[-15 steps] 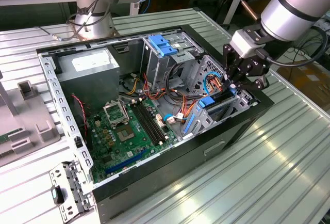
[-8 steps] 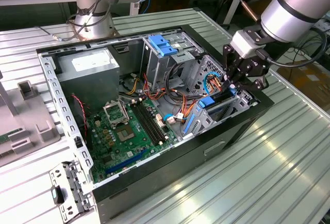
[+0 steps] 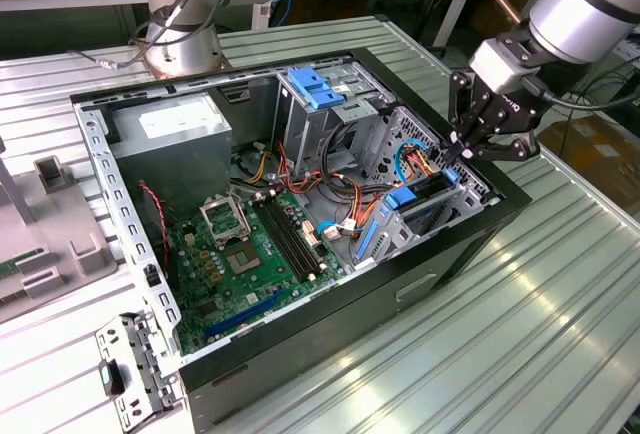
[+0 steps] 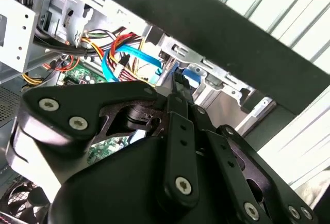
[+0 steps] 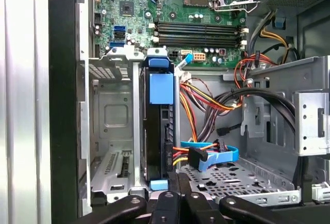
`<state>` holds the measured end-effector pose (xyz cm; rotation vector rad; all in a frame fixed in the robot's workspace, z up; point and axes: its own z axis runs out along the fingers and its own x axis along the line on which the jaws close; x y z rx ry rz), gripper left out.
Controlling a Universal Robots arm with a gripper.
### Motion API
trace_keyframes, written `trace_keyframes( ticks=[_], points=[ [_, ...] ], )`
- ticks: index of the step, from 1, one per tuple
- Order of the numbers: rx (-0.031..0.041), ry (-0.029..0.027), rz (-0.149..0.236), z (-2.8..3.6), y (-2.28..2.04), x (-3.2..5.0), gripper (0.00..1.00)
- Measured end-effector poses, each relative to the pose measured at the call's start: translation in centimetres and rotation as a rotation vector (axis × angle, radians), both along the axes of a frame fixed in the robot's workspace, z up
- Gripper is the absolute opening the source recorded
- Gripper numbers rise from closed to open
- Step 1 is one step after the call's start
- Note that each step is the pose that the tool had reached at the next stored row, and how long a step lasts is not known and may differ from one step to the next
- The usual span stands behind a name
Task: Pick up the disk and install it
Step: 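Insert the first disk wire, then insert the second disk wire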
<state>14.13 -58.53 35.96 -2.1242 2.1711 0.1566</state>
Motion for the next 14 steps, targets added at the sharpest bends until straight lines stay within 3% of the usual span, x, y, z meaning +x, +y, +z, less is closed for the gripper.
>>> trace_keyframes(
  ticks=[14],
  points=[
    [0.0001,0.0002,0.000,0.23,0.02,0.30,0.11]
  ],
)
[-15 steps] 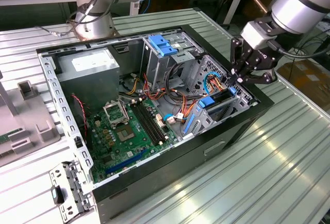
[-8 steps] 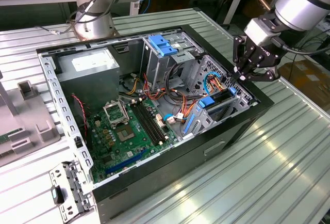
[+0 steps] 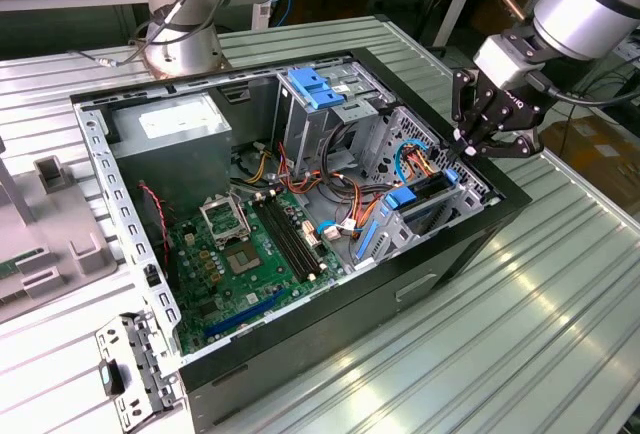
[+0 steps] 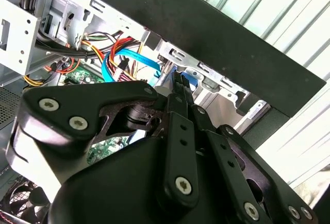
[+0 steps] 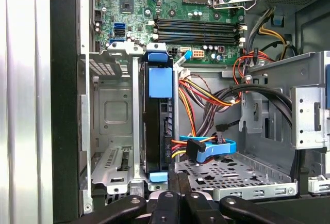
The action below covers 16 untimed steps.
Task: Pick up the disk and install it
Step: 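Insert the second disk wire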
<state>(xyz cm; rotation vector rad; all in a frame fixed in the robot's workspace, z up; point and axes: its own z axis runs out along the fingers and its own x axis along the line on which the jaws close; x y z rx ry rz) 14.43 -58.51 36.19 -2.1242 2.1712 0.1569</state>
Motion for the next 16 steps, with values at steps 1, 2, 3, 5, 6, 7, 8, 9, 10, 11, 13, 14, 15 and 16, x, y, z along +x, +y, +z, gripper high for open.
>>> trace_keyframes(
  ticks=[1,2,3,5,6,7,8,9,10,11,13,14,15,16],
  points=[
    [0.0000,0.0000,0.000,0.00,0.00,0.00,0.11],
    [0.0000,0.0000,0.000,0.00,0.00,0.00,0.11],
    [0.0000,0.0000,0.000,0.00,0.00,0.00,0.11],
    [0.0000,0.0000,0.000,0.00,0.00,0.01,0.30],
    [0.0000,0.0000,0.000,0.00,0.00,0.01,0.30],
    [0.0000,0.0000,0.000,0.00,0.00,0.01,0.30],
    [0.0000,0.0000,0.000,0.00,0.00,0.01,0.36],
    [0.0004,-0.0001,0.000,0.57,0.06,-0.04,0.42],
    [0.0107,-0.0001,0.000,0.64,0.09,-1.24,0.42],
    [0.0164,-0.0001,0.000,0.64,0.92,-2.11,0.42],
    [0.0202,-0.0001,0.000,0.37,0.53,-2.45,0.42],
    [0.0201,-0.0001,0.000,0.37,0.53,-2.45,0.42],
    [0.0200,-0.0001,0.000,0.37,0.53,-2.45,0.42],
    [0.0199,-0.0001,0.000,0.38,0.52,-2.45,0.42]
  ],
)
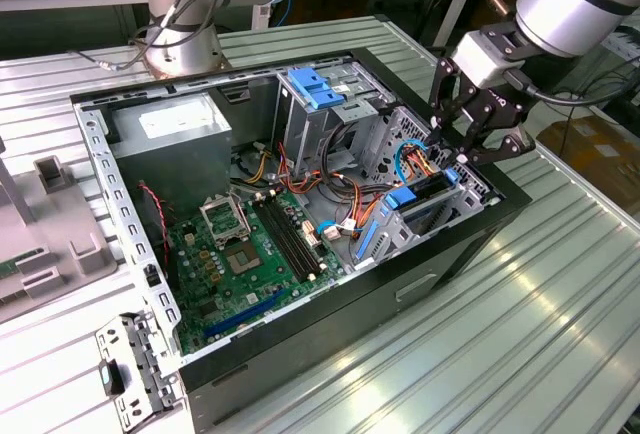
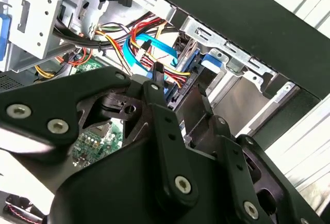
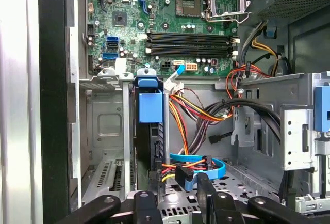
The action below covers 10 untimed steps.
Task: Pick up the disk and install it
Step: 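Insert the second disk wire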
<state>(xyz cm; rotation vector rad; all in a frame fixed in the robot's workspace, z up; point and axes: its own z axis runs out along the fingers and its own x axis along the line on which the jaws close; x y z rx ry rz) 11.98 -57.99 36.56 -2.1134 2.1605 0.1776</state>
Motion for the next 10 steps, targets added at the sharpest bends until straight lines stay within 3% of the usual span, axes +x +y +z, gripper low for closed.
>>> trace_keyframes(
  ticks=[3,8,10],
  points=[
    [0.0000,0.0000,0.000,0.00,0.00,0.00,0.41],
    [0.0000,0.0000,0.000,0.00,-0.01,0.00,0.11],
    [0.0000,0.0000,0.000,0.00,-0.01,0.00,0.11]
  ],
)
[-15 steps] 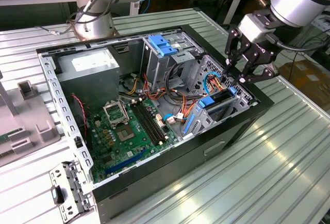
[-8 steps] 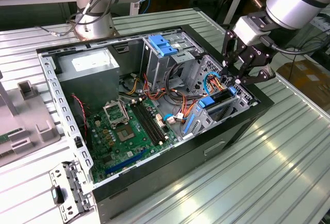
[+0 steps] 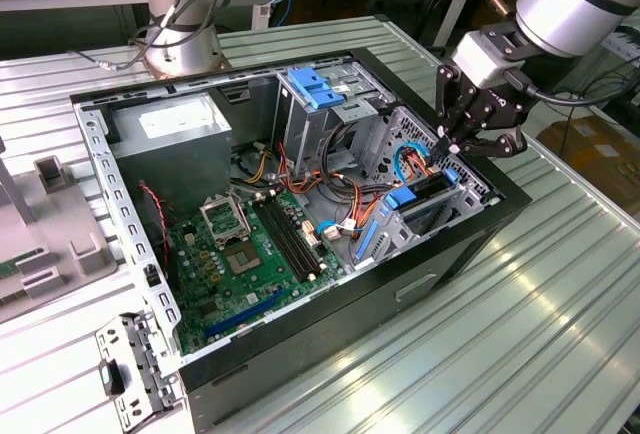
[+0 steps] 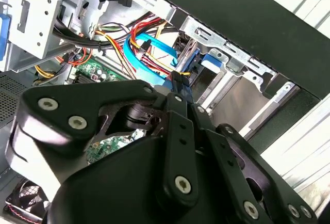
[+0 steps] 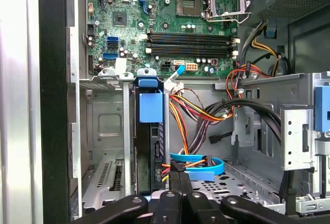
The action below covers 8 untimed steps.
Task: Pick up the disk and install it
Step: 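Insert the second disk wire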
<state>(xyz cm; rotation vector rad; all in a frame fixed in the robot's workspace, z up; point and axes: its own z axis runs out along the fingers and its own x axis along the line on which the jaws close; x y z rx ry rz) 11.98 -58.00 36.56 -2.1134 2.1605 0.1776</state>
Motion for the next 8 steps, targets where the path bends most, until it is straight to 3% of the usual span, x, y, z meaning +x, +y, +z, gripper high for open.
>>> trace_keyframes(
  ticks=[4,7,8],
  points=[
    [0.0000,0.0000,0.000,0.00,0.00,0.00,0.11],
    [0.0000,0.0000,0.000,0.00,-0.01,0.00,0.30],
    [0.0000,0.0000,0.000,0.00,-0.01,0.00,0.30]
  ],
)
